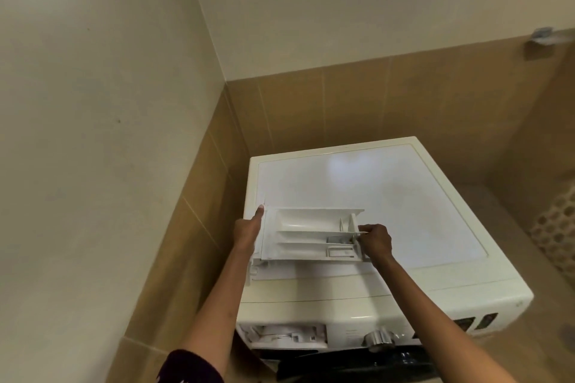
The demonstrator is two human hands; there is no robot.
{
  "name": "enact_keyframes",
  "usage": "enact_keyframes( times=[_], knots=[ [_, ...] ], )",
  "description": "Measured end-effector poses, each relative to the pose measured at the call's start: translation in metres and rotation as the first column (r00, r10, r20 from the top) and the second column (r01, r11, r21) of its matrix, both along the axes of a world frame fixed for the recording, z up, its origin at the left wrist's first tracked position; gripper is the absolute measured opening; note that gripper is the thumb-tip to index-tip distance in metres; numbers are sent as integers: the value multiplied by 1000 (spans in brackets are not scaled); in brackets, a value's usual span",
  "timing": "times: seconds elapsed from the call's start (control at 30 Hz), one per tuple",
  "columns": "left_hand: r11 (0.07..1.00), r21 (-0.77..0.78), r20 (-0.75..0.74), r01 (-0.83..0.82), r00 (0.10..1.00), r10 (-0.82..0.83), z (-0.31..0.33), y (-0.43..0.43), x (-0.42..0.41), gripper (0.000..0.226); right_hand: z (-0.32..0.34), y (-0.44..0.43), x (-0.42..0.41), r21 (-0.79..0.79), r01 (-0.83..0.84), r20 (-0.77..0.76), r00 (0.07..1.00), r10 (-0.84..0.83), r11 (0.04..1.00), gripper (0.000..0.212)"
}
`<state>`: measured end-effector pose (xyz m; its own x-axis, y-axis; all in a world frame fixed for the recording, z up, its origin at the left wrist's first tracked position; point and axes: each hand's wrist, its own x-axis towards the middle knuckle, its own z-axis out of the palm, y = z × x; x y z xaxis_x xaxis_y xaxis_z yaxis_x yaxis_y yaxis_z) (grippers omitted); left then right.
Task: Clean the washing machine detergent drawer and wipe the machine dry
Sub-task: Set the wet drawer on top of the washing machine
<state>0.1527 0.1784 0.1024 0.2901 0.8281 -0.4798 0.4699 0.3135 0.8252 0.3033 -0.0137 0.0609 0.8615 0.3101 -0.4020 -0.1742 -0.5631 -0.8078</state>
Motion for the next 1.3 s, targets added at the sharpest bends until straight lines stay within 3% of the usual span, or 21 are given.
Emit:
enact_keyframes(
  times=[0.1,0.17,0.27,0.4,0.5,0.57,0.67,0.8,1.07,1.3],
  knots=[
    [998,69,-71,8,997,-3,2,1,0,39,0,3,-1,-18,-26,18,1000,26,1000,39],
    [977,196,-186,88,981,-51,11,-2,0,47,3,3,-3,-34,-51,59,997,53,998,42],
    [844,500,-302,194,953,-41,23,-12,13,59,11,-2,-1,0,-54,210,976,53,999,39],
    [713,675,-131,187,982,-133,55,-52,50,41,38,-17,9,125,-46,339,941,1,991,30],
    [749,636,26,186,965,-261,70,-92,86,25,67,-41,23,230,-11,382,921,-80,973,26],
    [787,557,89,267,922,-376,81,-126,112,20,88,-70,33,303,51,394,902,-174,951,25],
    [825,324,245,463,801,-546,95,-192,148,17,121,-130,49,406,177,419,836,-354,897,24],
    [685,106,348,721,618,-705,100,-306,178,13,156,-245,58,471,361,452,684,-572,805,22],
    [310,78,382,947,259,-887,102,-555,214,17,180,-492,44,520,585,498,383,-778,622,27],
    [-40,81,348,996,-66,-935,118,-771,217,13,184,-693,0,487,776,515,117,-849,401,26]
  ],
)
